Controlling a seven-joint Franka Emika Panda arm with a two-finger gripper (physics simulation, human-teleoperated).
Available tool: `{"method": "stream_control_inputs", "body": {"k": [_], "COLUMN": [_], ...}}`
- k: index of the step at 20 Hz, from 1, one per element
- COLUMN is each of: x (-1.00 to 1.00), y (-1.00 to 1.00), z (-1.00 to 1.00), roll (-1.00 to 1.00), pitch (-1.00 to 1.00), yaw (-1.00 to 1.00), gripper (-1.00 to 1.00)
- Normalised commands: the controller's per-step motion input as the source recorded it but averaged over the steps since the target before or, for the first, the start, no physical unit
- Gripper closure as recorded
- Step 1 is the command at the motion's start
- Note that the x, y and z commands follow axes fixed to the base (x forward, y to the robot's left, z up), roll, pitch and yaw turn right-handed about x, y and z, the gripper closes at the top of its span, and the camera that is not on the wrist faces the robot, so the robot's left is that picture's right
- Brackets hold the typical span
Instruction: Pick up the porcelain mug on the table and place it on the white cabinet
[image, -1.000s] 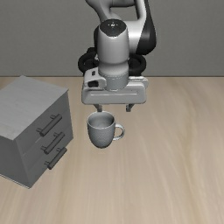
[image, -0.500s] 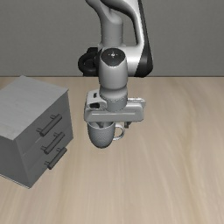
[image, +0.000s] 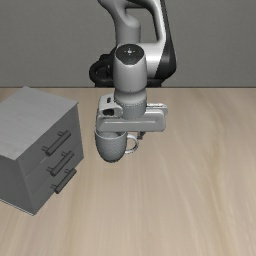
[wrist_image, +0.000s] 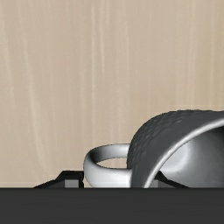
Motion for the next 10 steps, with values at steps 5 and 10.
{"method": "stream_control_inputs", "body": {"k": [5,10], "x": [0.00,0.00], "y": [0.00,0.00], "z": [1.00,1.00], "roll": [0.00,0.00], "pitch": [0.00,0.00], "yaw": [0.00,0.00], "gripper": [1.00,1.00]}}
